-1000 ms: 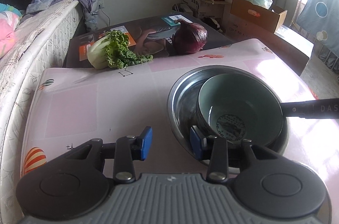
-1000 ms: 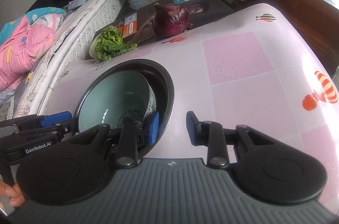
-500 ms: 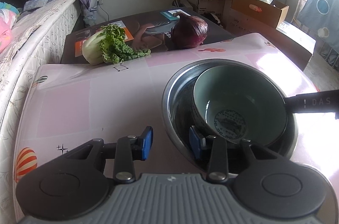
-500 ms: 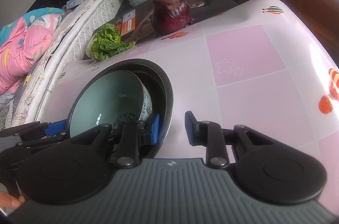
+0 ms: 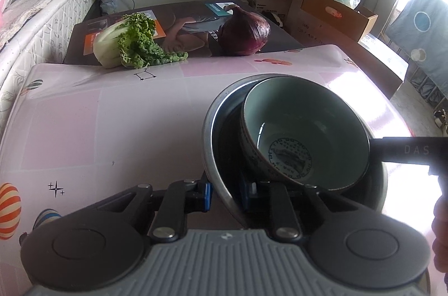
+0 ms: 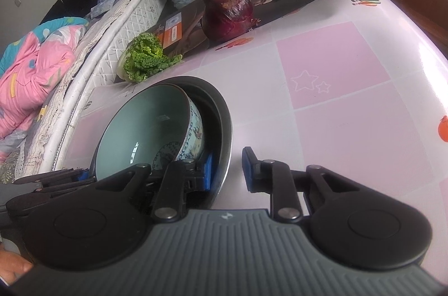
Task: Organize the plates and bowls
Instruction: 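Lift the steel bowl holding the teal bowl with both tools toward the plate stack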
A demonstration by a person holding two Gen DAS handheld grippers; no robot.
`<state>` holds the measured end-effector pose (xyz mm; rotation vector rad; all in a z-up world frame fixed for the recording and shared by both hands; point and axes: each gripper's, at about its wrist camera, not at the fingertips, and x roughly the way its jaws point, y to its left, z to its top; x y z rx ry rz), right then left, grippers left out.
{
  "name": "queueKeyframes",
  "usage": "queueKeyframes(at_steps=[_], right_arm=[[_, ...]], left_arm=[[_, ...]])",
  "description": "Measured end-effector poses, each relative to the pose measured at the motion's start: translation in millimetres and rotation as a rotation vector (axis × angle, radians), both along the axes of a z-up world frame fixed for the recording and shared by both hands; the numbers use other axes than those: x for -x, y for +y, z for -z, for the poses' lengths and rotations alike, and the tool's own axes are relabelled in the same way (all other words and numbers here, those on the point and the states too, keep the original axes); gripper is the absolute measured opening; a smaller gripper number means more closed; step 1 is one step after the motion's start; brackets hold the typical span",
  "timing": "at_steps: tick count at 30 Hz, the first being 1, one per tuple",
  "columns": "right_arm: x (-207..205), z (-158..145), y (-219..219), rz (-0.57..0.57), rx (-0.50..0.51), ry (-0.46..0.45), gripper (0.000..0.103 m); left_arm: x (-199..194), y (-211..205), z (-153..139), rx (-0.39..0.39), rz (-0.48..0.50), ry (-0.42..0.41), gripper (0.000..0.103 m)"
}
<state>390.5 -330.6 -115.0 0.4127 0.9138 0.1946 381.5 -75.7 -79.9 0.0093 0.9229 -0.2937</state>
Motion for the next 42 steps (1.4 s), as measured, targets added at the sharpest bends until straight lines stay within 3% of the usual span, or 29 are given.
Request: queueKeyframes(at_steps=[4,12,18,42], right_arm=[[2.2,-4.9,7.1,-0.033,0.033,-0.011,0.011],[3.2,-5.0,7.5,-0.036,0.015,-0.006,0.011],[-0.4,4.8,0.9,-0.009,-0.061,0.012,0.01],[1.3,2.9,2.9,-0.003,-0.076,-0.034,0.01]], left_arm=[[4.6,-1.2,0.0,-0.006,-0.001,0.009,0.021],[5.0,3.8,-0.1,0.011,-0.004,0.034,0.022],[2.1,3.8,0.8,0.007,-0.002,0.032,0.021],[-0.5,10.2,-3.3,0.073,-0.039,0.024,0.017]])
